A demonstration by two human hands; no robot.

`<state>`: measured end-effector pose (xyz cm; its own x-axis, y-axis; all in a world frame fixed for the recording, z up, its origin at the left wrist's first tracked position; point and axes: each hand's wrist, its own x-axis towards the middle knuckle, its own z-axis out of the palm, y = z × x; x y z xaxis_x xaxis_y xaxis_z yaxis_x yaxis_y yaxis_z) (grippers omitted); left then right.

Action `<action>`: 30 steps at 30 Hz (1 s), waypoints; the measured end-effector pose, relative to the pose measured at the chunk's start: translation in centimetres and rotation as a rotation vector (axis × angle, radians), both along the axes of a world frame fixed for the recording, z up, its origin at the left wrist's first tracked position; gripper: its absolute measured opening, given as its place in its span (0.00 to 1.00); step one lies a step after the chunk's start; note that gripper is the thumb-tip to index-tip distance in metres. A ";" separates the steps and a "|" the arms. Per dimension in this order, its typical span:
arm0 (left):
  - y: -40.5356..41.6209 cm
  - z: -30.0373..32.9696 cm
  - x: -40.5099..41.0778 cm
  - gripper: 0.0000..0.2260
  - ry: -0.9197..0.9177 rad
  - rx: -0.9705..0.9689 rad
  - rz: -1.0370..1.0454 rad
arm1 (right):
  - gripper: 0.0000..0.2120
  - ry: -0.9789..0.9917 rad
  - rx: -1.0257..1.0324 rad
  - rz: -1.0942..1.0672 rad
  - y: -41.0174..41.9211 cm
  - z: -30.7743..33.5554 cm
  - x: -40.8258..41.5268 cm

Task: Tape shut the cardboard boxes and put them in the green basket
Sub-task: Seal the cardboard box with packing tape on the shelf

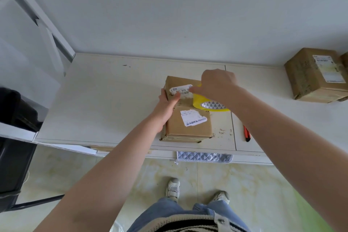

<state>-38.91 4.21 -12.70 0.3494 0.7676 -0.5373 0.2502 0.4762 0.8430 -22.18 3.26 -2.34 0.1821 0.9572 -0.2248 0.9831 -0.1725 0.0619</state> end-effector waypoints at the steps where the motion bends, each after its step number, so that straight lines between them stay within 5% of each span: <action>1: -0.2 0.0 0.2 0.36 0.045 0.044 0.016 | 0.26 0.003 -0.012 0.016 0.1 0.1 -0.2; 8: 0.5 -1.9 -1.8 0.23 0.091 0.183 0.034 | 0.32 0.199 0.014 0.194 -0.2 1.1 1.6; 15: 0.6 -2.1 -1.9 0.24 0.097 0.199 0.007 | 0.35 0.101 -0.101 0.036 -1.7 -1.6 6.1; 27: 1.0 -0.9 -1.3 0.13 -0.081 -0.039 0.156 | 0.31 0.459 -0.244 -0.216 -2.5 -8.8 7.8; 30: 0.7 -1.2 -0.3 0.18 0.041 0.045 0.100 | 0.31 0.454 -0.259 -0.214 -2.3 -9.1 8.0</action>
<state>-39.25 4.87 -13.90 0.2486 0.8212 -0.5137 0.2378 0.4623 0.8542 -14.19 0.99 -11.41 0.1962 0.8130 -0.5483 0.8658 -0.4061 -0.2923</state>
